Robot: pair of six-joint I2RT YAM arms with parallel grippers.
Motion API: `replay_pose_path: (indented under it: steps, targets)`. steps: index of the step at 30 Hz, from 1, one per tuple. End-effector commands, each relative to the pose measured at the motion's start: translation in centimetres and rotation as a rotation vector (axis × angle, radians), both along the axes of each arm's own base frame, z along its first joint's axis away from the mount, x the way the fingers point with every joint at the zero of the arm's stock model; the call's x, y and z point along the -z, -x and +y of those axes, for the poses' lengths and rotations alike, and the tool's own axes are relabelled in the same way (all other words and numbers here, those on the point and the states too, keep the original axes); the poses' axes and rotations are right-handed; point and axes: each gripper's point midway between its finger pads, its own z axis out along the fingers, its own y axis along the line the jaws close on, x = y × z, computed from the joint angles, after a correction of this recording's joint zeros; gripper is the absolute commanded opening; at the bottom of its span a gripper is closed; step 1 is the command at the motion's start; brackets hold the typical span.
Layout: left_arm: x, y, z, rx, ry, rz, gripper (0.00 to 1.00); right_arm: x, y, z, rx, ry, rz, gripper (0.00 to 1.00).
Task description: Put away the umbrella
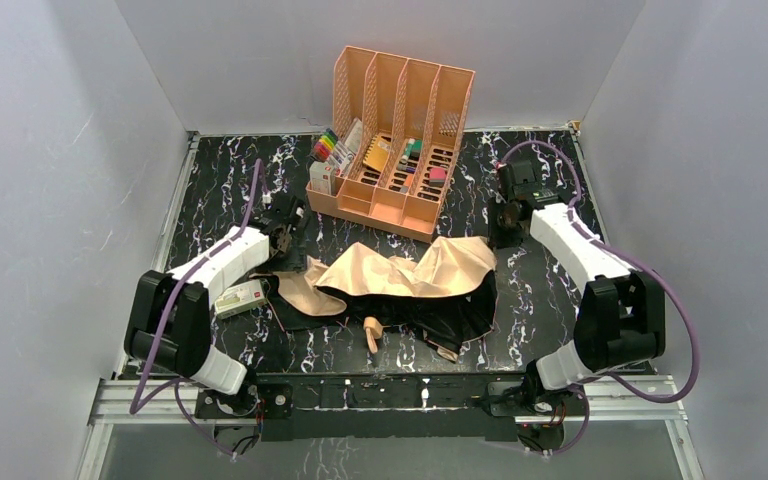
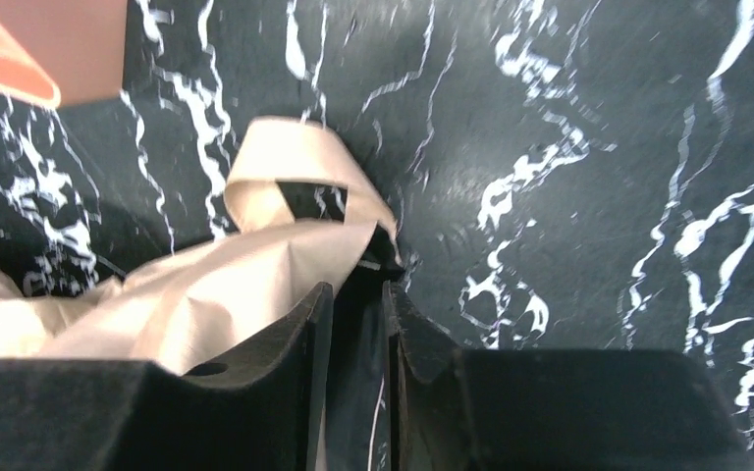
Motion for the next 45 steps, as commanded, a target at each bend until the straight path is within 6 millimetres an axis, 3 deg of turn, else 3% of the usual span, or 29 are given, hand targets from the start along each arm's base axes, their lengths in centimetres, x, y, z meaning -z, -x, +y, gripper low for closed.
replay_pose_path:
  steps: [1, 4, 7, 10, 13, 16, 19, 23, 28, 32, 35, 38, 45]
  targets:
    - [0.9, 2.2, -1.5, 0.058, 0.062, 0.052, 0.58, 1.0, 3.9, 1.5, -0.052, -0.087, 0.095, 0.30]
    - [2.5, 3.6, -3.0, 0.096, 0.086, 0.091, 0.56, 2.2, 6.2, 3.2, -0.086, -0.127, 0.149, 0.29]
    - [3.6, 5.8, -8.0, 0.210, 0.163, 0.111, 0.54, 4.4, 9.2, 6.7, -0.143, -0.148, 0.200, 0.26]
    - [3.3, 7.6, -13.6, 0.307, 0.303, 0.099, 0.51, 5.7, 11.4, 10.8, -0.182, -0.239, 0.219, 0.21]
    - [2.5, 8.5, -18.6, 0.402, 0.434, 0.078, 0.50, 5.5, 11.9, 14.6, -0.224, -0.349, 0.208, 0.20]
    - [1.1, 8.2, -23.9, 0.499, 0.574, 0.030, 0.50, 4.6, 11.7, 19.3, -0.287, -0.565, 0.177, 0.20]
    - [0.0, 8.0, -25.4, 0.536, 0.641, 0.003, 0.50, 3.7, 11.6, 20.9, -0.350, -0.649, 0.155, 0.22]
    - [-1.6, 7.2, -24.0, 0.521, 0.583, -0.068, 0.51, 1.9, 10.9, 20.1, -0.368, -0.601, 0.083, 0.25]
    - [-4.7, 6.1, -19.7, 0.461, 0.422, -0.169, 0.55, -2.5, 9.6, 15.7, -0.321, -0.380, -0.046, 0.29]
    - [-7.6, 5.6, -15.8, 0.411, 0.302, -0.264, 0.56, -7.3, 9.2, 13.6, -0.369, -0.301, -0.173, 0.36]
    - [-9.6, 5.3, -13.1, 0.368, 0.223, -0.334, 0.57, -9.6, 8.1, 10.6, -0.298, -0.182, -0.266, 0.38]
    - [-10.4, 4.8, -11.5, 0.334, 0.206, -0.362, 0.57, -9.9, 6.6, 6.3, -0.138, -0.023, -0.305, 0.35]
    - [-5.9, 2.2, -7.8, 0.174, 0.249, -0.230, 0.55, -6.4, 3.6, 0.2, 0.053, 0.007, -0.210, 0.35]
